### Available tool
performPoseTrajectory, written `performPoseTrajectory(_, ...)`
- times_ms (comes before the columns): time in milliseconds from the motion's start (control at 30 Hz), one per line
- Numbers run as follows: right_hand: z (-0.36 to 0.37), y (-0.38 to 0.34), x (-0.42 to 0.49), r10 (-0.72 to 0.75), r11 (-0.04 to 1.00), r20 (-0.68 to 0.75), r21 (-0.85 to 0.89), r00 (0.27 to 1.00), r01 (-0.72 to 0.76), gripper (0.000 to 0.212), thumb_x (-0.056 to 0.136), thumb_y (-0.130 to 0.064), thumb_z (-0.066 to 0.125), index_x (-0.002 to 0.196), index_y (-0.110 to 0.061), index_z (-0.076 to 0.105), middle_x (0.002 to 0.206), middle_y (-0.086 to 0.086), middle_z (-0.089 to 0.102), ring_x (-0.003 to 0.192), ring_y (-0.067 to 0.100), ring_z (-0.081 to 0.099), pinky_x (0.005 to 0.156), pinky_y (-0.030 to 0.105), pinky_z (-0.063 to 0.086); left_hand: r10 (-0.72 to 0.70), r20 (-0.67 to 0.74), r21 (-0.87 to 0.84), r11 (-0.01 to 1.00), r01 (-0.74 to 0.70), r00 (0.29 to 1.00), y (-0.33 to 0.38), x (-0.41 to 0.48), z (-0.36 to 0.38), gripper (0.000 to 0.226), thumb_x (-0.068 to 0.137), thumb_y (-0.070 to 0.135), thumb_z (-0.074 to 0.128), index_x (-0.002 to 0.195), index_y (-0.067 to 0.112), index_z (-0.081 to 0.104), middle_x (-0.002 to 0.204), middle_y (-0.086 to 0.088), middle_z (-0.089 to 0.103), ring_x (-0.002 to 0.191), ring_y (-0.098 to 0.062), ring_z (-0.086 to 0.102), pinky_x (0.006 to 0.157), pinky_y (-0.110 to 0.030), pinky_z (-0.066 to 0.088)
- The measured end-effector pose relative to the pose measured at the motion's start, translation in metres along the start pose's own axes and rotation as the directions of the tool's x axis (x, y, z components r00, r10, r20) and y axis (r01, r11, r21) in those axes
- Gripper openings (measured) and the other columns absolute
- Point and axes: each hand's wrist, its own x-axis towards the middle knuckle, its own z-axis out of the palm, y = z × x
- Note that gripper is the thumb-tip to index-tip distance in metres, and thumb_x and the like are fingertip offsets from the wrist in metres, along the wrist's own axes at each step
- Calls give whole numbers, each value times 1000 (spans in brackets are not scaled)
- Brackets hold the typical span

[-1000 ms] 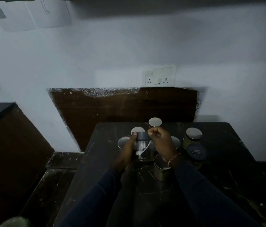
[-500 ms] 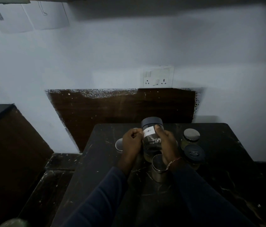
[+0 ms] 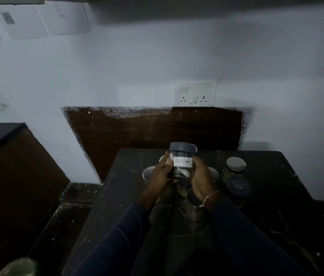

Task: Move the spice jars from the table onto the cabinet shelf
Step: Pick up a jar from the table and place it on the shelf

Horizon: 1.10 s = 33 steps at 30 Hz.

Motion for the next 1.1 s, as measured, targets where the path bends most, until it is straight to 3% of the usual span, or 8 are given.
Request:
performPoseTrajectory(233,-2,-1,-1,16,997,90,-80,996,-8,49,100,-35,41,130,1,54,107,12,67,89,21,64,88,44,51,48,13,8,999,-48,999,5,-2,-2,47,102,15,37,149,19,31,132,-21,56,118,-39,57,99,-53,45)
performPoseTrajectory(367,4,-22,-10,35,998,142,-66,989,-26,54,100,-53,33,119,-13,63,106,11,74,83,21,74,66,36,59,86,-6,39,996,-86,996,9,2,0,46,104,19,36,149,23,31,135,-18,55,114,-33,60,92,-47,52)
performPoseTrajectory(467,31,-80,-7,-40,997,236,-52,971,54,64,96,-65,22,113,-20,63,106,8,75,95,19,72,75,32,56,230,-81,142,966,-218,970,49,22,6,51,102,26,42,150,33,26,142,-10,51,118,-23,59,100,-47,48)
performPoseTrajectory(600,114,-232,-14,-399,854,469,-123,788,506,67,95,-66,19,104,-22,68,93,2,76,84,14,72,69,24,58,598,158,364,704,-609,786,218,47,18,71,85,39,69,135,63,24,126,28,56,115,9,55,89,-14,50)
performPoseTrajectory(700,129,-249,-23,-395,800,479,-240,784,550,55,95,-64,27,98,-29,69,95,-3,77,89,13,74,73,26,58,642,209,461,601,-653,738,238,41,18,92,81,37,75,148,47,13,136,13,55,116,-1,57,90,-18,51)
performPoseTrajectory(800,134,-266,-23,-461,713,507,-277,728,644,38,97,-52,46,108,-23,67,104,7,75,97,26,71,83,40,57,716,209,457,531,-714,666,245,35,23,93,77,41,78,148,43,19,115,20,65,100,4,64,76,-8,49)
performPoseTrajectory(900,178,-331,-39,-587,527,593,-238,552,816,39,90,-38,65,125,-25,54,106,5,70,86,17,72,66,31,59,847,160,447,396,-802,508,315,29,26,84,75,42,77,142,49,26,107,26,66,96,3,66,77,-12,51)
performPoseTrajectory(1100,260,-417,-51,-698,204,616,-318,365,926,49,85,-45,65,126,-35,41,103,4,67,91,21,68,79,34,56,918,143,477,263,-839,369,418,31,22,77,79,34,76,136,53,29,93,21,70,90,2,66,74,-9,49)
